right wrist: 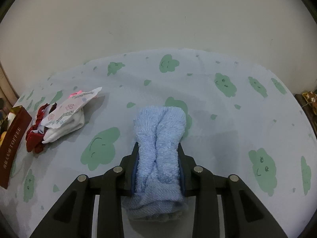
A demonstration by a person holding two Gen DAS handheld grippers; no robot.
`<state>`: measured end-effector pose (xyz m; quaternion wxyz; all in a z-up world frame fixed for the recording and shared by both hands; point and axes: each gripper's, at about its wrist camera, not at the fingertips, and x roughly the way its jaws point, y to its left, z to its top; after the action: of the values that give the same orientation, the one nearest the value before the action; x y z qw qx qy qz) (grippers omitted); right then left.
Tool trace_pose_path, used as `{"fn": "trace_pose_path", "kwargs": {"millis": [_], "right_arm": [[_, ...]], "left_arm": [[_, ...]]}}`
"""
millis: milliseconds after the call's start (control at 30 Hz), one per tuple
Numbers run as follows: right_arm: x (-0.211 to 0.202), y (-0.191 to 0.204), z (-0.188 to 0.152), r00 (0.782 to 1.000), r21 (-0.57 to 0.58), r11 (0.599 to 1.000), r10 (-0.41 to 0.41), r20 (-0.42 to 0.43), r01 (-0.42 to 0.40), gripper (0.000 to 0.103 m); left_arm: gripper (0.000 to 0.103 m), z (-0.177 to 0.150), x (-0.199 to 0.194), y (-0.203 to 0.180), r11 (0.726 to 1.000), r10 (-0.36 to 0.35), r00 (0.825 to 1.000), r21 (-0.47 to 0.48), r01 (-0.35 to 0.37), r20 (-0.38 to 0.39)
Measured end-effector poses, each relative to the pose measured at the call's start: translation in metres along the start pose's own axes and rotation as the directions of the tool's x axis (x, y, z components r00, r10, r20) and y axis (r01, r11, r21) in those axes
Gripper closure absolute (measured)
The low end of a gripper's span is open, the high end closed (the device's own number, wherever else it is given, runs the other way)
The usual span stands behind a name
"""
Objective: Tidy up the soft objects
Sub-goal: 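Grasp the red-ribboned white sock with the left gripper while the right holds the towel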
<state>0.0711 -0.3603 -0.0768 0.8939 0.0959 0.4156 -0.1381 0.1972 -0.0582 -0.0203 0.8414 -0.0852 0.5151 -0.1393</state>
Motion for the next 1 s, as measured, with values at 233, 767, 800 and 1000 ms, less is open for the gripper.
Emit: {"fn": "trace_pose_path", "kwargs": {"millis": [233, 767, 800, 1000], "right_arm": [[0.002, -0.004, -0.001, 1.000, 0.018, 1.000, 0.024, -0.010, -0.024, 0.070], [0.003, -0.005, -0.001, 0.999, 0.022, 0.999, 0.035, -0.015, -0.034, 0.067], [0.004, -0.005, -0.001, 0.999, 0.022, 0.999, 0.035, -0.015, -0.035, 0.067], [0.004, -0.005, -0.001, 0.999, 0.025, 0.999, 0.039, -0.015, -0.039, 0.067]], "left_arm": [[0.040, 0.007, 0.060, -0.012, 0.996, 0.005, 0.993, -0.088, -0.015, -0.114], [0.022, 0.010, 0.118, -0.027, 0.988, 0.149, 0.984, -0.028, -0.152, -0.099], [0.022, 0.010, 0.119, -0.029, 0.988, 0.153, 0.983, -0.014, -0.155, -0.097], [0.051, 0.005, 0.110, -0.020, 0.990, 0.135, 0.988, -0.014, -0.137, -0.076]]}}
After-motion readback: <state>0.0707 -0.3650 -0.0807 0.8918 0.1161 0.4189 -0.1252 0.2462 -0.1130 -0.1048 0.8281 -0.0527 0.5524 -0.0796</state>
